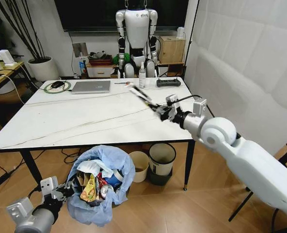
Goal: Pick up the trash bin and place the trash from the table into it.
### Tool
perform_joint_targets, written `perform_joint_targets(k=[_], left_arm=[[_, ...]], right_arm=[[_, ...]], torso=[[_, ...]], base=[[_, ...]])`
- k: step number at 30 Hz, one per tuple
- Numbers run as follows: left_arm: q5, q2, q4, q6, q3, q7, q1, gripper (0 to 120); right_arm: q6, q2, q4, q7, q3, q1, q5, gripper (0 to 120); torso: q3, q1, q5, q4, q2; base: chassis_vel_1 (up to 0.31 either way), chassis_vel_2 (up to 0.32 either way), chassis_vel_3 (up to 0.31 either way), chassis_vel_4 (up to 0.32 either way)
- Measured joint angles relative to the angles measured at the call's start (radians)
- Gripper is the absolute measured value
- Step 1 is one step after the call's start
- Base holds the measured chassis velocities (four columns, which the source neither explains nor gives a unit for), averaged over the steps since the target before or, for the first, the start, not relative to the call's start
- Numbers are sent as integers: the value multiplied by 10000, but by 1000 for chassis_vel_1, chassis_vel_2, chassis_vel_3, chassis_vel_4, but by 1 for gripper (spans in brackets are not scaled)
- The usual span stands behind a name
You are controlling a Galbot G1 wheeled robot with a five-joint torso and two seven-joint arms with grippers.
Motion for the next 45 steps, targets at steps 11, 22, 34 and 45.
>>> perform_joint_targets(k=[11,22,34,45], left_arm=[[18,-99,-14,31,-10,-48,-24,0],[148,-208,-8,51,8,-6,-8,0],[203,-299,-9,53,53,39,-68,0],[225,-356,-16,57,43,45,-24,0]], right_arm=[[-1093,-118,2052,1709,-1331,0,1317,0],[-2298,898,1840,2204,-2882,235,1797,0],[-2301,1304,1257,2431,-3503,174,1587,0],[-2276,1771,668,2244,-3653,138,1167,0]], torso=[[1,0,-1,-1,0],[1,1,-1,0,-2],[2,2,-1,-2,-2],[2,2,-1,0,-3]], base=[[0,0,0,0],[0,0,0,0],[0,0,0,0],[0,0,0,0]])
